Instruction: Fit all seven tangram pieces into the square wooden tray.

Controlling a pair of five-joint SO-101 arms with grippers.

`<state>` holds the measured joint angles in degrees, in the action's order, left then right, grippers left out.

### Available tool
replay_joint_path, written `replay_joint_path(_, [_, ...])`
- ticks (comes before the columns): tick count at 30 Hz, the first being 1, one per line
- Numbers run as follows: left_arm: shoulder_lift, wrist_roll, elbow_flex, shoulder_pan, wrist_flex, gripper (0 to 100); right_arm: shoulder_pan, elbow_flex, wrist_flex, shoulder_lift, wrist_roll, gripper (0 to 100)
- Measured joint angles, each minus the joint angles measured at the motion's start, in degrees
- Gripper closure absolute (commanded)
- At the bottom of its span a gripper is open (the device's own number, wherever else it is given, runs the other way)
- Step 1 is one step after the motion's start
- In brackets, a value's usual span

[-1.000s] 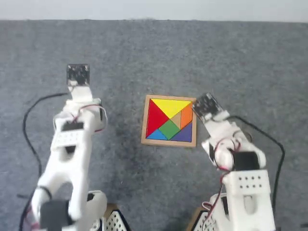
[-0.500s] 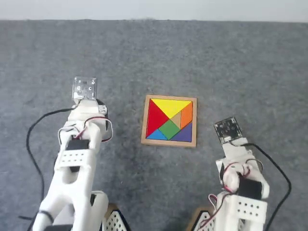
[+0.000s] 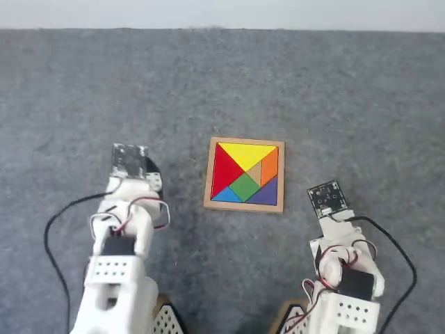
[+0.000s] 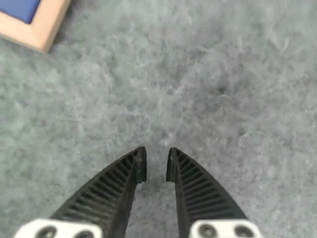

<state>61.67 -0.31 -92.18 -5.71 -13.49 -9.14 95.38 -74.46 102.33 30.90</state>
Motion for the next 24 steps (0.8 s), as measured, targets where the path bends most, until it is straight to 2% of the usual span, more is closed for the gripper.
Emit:
replay_joint_path(9, [13.7, 0.0, -5.1, 3.1, -2.0, 98, 0.0, 0.0, -0.3, 0.1, 0.0, 92.1])
replay_joint_path(18, [20.7, 0.0, -5.1, 3.2, -24.4, 98, 0.0, 0.0, -0.3, 0.1, 0.0, 92.2])
replay_joint_path(24, [22.9, 0.0, -5.1, 3.2, -31.7, 98, 0.0, 0.0, -0.3, 0.1, 0.0, 92.2])
